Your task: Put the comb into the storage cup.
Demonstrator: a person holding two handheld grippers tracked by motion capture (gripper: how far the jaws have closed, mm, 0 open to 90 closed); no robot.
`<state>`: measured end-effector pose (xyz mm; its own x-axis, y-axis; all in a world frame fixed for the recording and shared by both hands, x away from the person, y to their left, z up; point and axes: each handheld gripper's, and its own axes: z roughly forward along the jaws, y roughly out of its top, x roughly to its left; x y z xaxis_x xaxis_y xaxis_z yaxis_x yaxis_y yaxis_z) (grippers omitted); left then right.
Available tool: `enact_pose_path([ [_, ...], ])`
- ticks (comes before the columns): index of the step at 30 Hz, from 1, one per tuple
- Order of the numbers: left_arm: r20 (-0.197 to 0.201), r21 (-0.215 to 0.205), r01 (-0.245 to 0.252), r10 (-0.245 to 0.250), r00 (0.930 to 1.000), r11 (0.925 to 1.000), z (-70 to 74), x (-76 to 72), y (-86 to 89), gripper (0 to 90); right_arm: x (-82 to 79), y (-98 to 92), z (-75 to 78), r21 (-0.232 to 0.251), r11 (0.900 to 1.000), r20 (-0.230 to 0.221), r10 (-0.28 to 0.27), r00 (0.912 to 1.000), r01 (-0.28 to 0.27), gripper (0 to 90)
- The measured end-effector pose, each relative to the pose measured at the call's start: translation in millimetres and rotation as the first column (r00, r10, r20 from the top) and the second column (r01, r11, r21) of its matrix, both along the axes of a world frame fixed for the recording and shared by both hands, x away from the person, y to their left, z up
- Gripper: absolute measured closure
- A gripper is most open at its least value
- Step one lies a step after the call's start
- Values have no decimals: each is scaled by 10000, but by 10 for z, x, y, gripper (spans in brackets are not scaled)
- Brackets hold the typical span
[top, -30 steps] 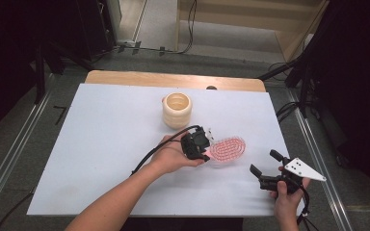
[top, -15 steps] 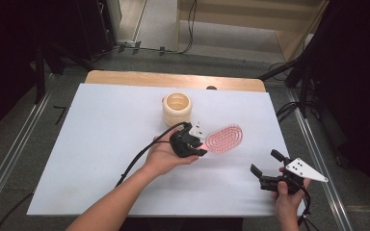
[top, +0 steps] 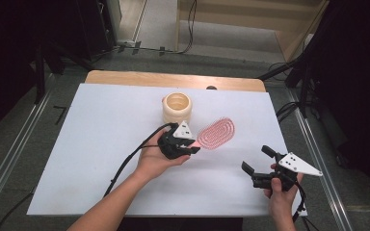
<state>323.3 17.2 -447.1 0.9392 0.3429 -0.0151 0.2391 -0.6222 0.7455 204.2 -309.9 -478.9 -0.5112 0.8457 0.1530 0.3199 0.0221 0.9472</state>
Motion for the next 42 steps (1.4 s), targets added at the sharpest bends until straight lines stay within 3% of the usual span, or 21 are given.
enact_pose_path([
  [11,424,-572,-472,496,9979,9972,79,-95,214,706,144,374,250,9,9972,89,744,9972,-744,0],
  [15,568,-774,-647,692,9960,9949,101,-119,299,706,216,508,330,218,9947,34,1000,9950,-1001,0],
  [27,1083,-1535,-1329,1503,9827,9792,76,-201,526,706,397,840,504,511,9866,-11,1553,9879,-1550,0],
  [30,1227,-1698,-1454,1673,9782,9747,66,-233,558,706,451,929,535,883,9828,-205,1643,9862,-1619,0],
  [42,1330,-2136,-1674,1984,9711,9625,18,-311,544,706,570,1176,589,1601,9732,-477,1744,9835,-1649,0],
])
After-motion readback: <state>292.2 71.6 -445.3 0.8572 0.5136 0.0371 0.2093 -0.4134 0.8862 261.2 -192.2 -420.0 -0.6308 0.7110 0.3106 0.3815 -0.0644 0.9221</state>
